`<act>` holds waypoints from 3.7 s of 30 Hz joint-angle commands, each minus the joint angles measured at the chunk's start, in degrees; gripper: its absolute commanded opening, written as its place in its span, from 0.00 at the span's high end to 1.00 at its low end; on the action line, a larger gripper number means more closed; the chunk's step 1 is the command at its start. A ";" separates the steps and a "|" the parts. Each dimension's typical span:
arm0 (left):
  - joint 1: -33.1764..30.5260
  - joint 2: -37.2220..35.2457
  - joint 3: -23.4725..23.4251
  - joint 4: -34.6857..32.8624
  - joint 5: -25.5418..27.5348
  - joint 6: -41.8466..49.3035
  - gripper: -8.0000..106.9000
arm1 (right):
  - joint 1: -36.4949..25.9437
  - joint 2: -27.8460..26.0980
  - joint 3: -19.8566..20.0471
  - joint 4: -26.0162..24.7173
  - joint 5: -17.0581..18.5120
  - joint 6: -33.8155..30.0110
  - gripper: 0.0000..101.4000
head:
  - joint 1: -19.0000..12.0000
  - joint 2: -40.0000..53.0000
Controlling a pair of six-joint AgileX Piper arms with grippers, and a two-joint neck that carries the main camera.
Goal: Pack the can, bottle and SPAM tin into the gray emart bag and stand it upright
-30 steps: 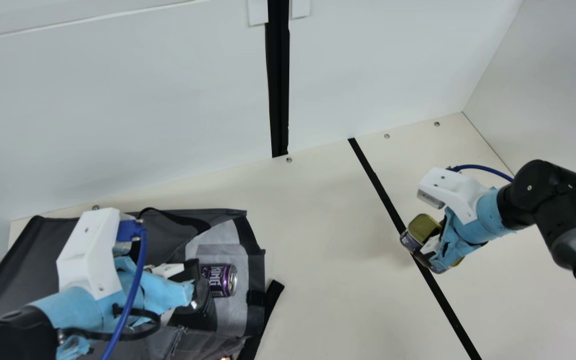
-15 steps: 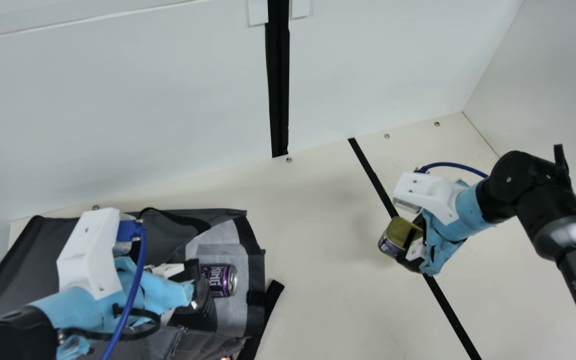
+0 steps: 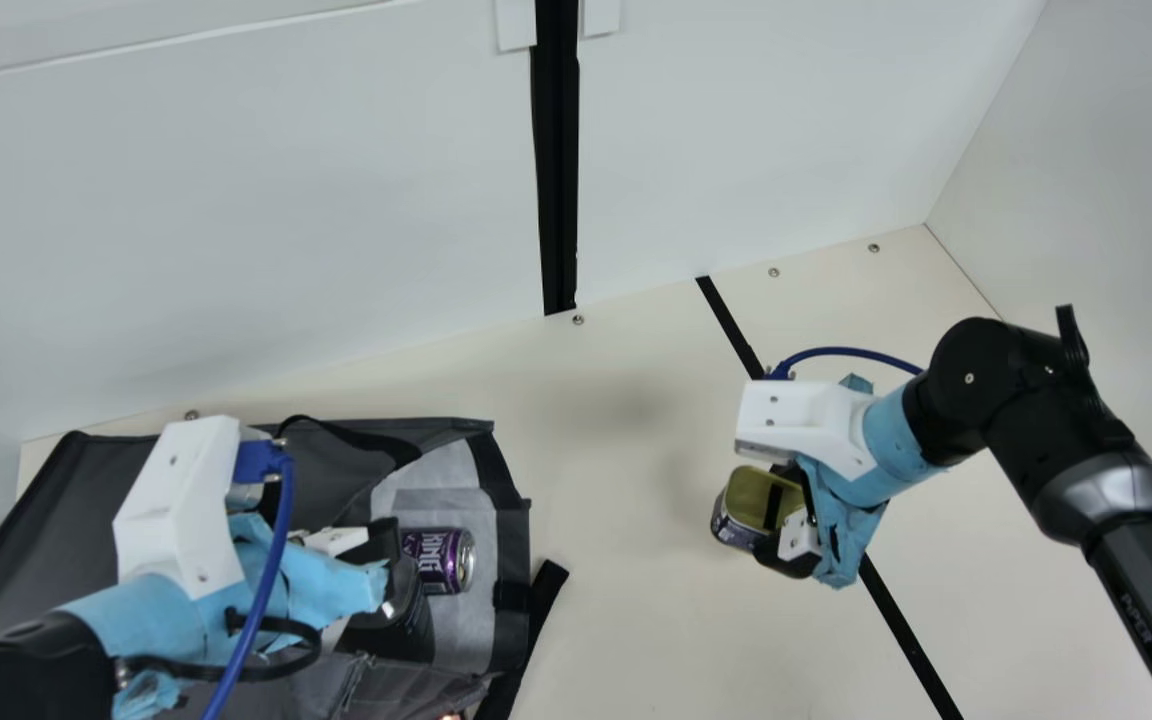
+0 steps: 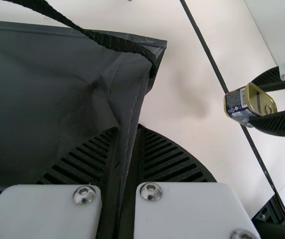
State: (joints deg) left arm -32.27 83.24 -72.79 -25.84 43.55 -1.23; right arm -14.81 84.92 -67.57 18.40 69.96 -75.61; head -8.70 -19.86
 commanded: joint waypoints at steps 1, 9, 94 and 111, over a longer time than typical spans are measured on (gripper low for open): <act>0.00 0.00 0.00 0.00 0.00 0.00 1.00 | 1.16 -0.36 0.54 0.14 -0.06 -0.24 1.00 | -1.30 -0.14; 0.00 0.00 0.00 0.00 0.00 0.00 1.00 | 6.01 -2.03 2.36 0.63 -0.06 -0.25 1.00 | -1.30 -0.14; 0.00 0.00 0.00 0.00 0.00 0.00 1.00 | 30.12 14.50 -2.14 34.62 -17.66 -1.62 1.00 | -1.30 -0.14; 0.00 0.00 0.00 0.00 0.00 0.00 1.00 | 36.50 19.72 -7.85 36.59 -20.67 2.74 1.00 | -1.30 -0.14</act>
State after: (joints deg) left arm -32.27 83.24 -72.79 -25.84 43.55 -1.23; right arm 21.53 104.52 -75.21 54.87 49.28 -73.06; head -8.70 -19.86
